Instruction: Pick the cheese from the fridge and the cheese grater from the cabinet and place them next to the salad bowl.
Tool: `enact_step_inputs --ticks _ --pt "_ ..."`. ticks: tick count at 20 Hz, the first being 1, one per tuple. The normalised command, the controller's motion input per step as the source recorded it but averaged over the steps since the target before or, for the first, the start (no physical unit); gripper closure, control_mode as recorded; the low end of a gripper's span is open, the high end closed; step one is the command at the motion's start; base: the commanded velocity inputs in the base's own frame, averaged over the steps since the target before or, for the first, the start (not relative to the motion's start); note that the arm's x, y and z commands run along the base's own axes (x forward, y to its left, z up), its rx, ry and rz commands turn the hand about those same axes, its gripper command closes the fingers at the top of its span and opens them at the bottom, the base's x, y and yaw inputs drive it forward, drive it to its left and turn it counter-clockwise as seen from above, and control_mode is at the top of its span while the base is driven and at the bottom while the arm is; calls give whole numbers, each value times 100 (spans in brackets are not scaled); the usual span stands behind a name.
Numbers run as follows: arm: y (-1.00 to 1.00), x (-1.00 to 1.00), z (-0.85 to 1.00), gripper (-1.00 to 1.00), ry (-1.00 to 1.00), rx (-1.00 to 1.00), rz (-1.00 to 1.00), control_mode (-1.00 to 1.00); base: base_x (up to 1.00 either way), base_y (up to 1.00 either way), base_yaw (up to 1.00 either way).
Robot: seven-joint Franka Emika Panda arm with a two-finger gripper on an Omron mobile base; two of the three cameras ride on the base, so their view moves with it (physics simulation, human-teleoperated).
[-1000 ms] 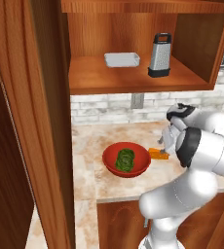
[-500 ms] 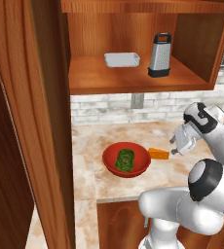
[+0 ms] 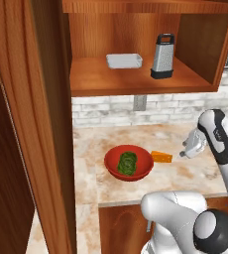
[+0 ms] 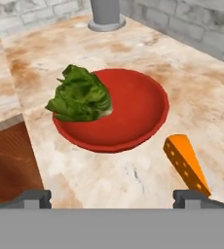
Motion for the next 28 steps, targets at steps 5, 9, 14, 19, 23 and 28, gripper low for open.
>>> enact_step_inputs --ticks 5,9,14,19,23,28 --pt "0 2 45 -100 12 -1 -34 -100 0 0 0" --pt "0 10 36 -100 19 -1 -46 -100 0 0 0" --pt "13 -1 19 -100 1 -5 -49 -100 0 0 0" --pt "17 -9 31 -100 0 -21 -23 -100 0 0 0" --pt "16 -11 61 -100 0 -27 -16 -100 0 0 0" --pt "4 -42 77 -100 -10 -17 -27 -100 0 0 0"
